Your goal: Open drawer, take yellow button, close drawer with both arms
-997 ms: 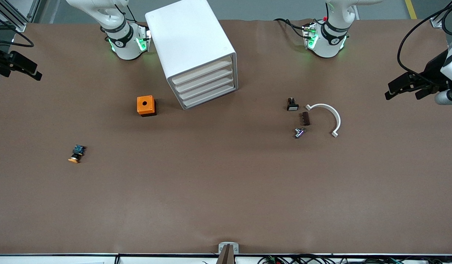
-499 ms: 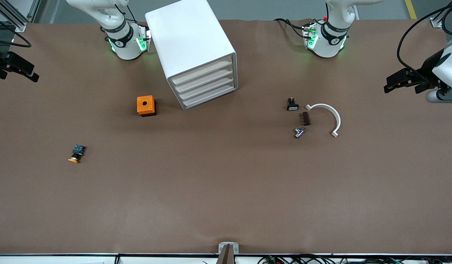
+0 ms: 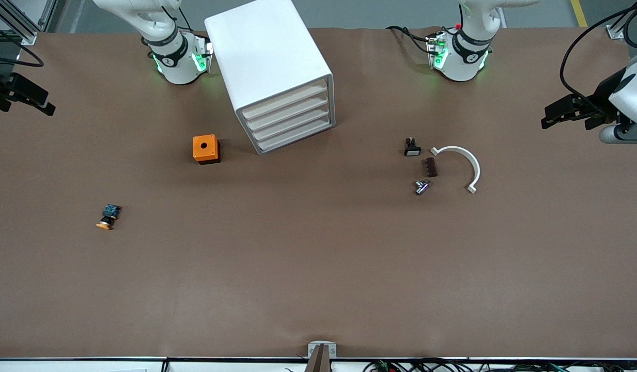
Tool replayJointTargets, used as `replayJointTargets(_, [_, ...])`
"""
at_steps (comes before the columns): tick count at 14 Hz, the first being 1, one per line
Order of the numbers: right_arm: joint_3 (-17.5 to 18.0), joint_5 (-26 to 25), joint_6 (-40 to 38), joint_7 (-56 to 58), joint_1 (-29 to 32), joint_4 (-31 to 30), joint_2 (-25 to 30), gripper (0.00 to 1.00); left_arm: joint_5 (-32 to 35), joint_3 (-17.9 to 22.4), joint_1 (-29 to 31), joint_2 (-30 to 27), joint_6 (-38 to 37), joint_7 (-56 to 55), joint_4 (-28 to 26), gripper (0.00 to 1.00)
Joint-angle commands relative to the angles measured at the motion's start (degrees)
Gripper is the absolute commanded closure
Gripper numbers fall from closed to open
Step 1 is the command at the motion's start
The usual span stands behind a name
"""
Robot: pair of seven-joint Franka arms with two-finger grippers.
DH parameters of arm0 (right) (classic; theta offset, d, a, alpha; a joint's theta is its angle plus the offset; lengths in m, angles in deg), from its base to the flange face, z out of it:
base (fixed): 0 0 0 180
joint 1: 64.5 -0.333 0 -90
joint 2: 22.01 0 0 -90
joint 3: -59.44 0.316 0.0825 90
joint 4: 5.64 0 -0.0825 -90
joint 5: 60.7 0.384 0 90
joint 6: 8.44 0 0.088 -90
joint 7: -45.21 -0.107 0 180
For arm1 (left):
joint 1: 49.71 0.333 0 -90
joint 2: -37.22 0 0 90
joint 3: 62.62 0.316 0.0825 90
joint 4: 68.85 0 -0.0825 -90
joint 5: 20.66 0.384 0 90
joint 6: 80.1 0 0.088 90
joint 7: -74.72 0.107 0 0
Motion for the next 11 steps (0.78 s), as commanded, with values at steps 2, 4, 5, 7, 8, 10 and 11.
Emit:
replayJointTargets(2, [0.31,1.02,-0.09,0.68,1.20,-1.84,1.71,0.00,0.80,-0.27,-0.07,0.20,-1.26,-1.58,1.52,0.00])
replayJointTargets(4, [-0.04,1.02,-0.27,0.68,1.20,-1.84,1.71,0.00,0.80,-0.27,0.02,0.20,-1.26,-1.85,1.52,0.00])
replayJointTargets(5, [-0.13,1.02,-0.36,0.68,1.20,-1.84,1.80,0.00,0.80,-0.27,0.02,0.29,-1.26,-1.85,1.52,0.00])
replayJointTargets(7, [-0.13,1.02,-0.18,0.68,1.11,-1.84,1.80,0.00,0.80,-0.19,0.02,0.29,-1.26,-1.85,1.52,0.00])
replayJointTargets(8, [-0.22,1.02,-0.18,0.77,1.20,-1.84,1.80,0.00,0.80,-0.19,0.02,0.29,-1.17,-1.85,1.52,0.00])
replayJointTargets(10, [-0.31,1.02,0.08,0.77,1.29,-1.84,1.71,0.00,0.80,-0.27,0.02,0.29,-1.26,-1.85,1.52,0.00])
replayJointTargets(11, [-0.31,1.02,-0.01,0.77,1.20,-1.84,1.71,0.00,0.80,-0.27,0.02,0.37,-1.17,-1.85,1.52,0.00])
